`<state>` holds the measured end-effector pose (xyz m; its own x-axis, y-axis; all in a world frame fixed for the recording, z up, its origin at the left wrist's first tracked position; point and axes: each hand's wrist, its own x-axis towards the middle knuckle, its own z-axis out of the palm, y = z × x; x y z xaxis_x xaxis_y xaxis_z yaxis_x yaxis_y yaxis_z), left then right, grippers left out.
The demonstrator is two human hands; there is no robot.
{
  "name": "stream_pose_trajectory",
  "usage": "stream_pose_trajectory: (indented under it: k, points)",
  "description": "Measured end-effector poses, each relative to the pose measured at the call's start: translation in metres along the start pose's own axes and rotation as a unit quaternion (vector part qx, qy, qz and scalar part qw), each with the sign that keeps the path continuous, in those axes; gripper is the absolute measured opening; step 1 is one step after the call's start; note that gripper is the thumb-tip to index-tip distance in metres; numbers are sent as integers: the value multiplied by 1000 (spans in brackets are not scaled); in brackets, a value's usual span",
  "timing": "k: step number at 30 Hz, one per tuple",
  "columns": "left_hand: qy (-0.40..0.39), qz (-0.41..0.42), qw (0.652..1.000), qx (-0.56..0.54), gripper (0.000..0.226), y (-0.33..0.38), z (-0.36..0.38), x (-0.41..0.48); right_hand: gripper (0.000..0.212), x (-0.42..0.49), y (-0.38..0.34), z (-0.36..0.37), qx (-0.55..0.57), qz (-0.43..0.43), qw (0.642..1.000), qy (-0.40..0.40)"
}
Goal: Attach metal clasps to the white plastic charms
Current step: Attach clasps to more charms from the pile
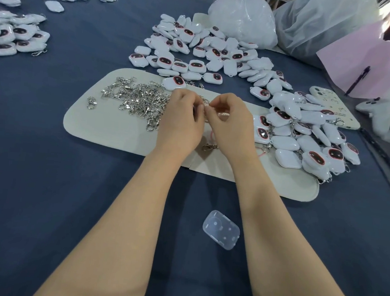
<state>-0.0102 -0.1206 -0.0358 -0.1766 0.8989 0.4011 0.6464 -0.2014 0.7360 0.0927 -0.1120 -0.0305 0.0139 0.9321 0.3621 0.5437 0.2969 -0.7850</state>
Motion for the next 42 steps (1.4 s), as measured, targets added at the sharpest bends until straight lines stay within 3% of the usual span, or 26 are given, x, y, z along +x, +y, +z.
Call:
stream_pose_trajectory:
  k: [5,13,19,31,42]
  points:
    - [-20,6,999,29,17,0,1,-3,12,0,1,0,-55,-42,998,1]
    - [7,-15,998,-59,13,1,2,3,19,2,-2,-3,90,55,994,8]
    - [-5,-20,996,-84,7,0,2,4,9,2,-3,-7,151,93,984,-6]
    - [12,-37,995,-95,9,2,1,4,8,1,-3,1,47,23,998,31]
    - [33,2,999,-25,10,1,1,1,6,-3,-6,6,13,3,998,57]
